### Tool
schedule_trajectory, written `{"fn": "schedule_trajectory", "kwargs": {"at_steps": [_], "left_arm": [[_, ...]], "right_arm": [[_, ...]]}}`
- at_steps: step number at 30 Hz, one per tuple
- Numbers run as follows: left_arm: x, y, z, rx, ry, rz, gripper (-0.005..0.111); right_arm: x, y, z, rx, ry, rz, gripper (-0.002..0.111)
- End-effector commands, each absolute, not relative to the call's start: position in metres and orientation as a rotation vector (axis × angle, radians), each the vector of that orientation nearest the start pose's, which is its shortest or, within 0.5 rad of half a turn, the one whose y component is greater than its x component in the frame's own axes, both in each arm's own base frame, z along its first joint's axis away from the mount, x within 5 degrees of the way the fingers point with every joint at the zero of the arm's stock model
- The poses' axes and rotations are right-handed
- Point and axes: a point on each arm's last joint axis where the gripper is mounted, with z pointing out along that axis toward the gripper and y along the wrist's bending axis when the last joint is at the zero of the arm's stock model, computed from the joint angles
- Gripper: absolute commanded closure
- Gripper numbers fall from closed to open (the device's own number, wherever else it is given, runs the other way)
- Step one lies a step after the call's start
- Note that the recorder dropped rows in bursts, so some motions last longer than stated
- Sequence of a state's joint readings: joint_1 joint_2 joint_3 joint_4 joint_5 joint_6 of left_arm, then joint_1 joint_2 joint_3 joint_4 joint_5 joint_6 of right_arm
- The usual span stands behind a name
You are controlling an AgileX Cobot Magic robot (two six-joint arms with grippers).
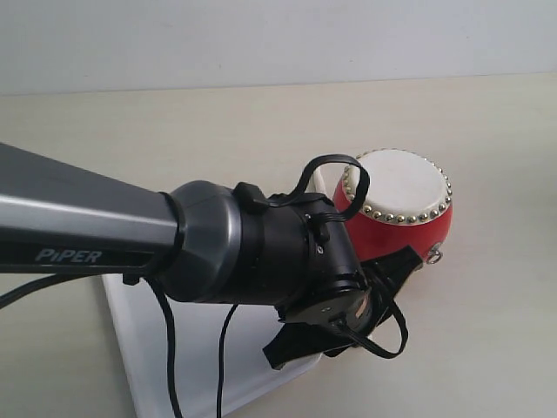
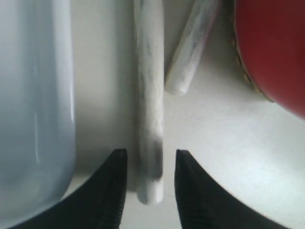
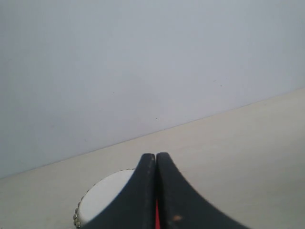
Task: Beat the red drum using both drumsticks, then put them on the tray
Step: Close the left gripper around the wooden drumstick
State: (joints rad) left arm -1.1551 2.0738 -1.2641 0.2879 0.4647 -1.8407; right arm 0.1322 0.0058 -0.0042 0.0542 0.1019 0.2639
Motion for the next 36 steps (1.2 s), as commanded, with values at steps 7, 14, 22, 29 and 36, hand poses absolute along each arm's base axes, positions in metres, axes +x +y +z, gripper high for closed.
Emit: {"fn": "schedule_trajectory", "kwargs": {"at_steps": [7,14,22,29,36], "left_arm": [[0.179,-0.367,0.116,-0.673,2.818,-0.525,0.072],[0.179,-0.368,0.11,-0.681,2.826,-0.512,0.072],[0.181,-0.367,0.11,-0.686,2.823,-0.51,0.073],[0.181,-0.366,0.11,-0.687,2.824,-0.499,0.073],[0.181,-0.365,0.11,-0.689,2.826,-0.486,0.083]], "right_arm": [[0.056,0.008,0.205,0.141,1.576,0.346,0.108],[0.056,0.008,0.205,0.141,1.576,0.346,0.108],[0.056,0.008,0.205,0.142,1.576,0.348,0.108],[0.056,0.008,0.205,0.142,1.576,0.348,0.108],[0.056,0.008,0.205,0.142,1.576,0.348,0.108]]}}
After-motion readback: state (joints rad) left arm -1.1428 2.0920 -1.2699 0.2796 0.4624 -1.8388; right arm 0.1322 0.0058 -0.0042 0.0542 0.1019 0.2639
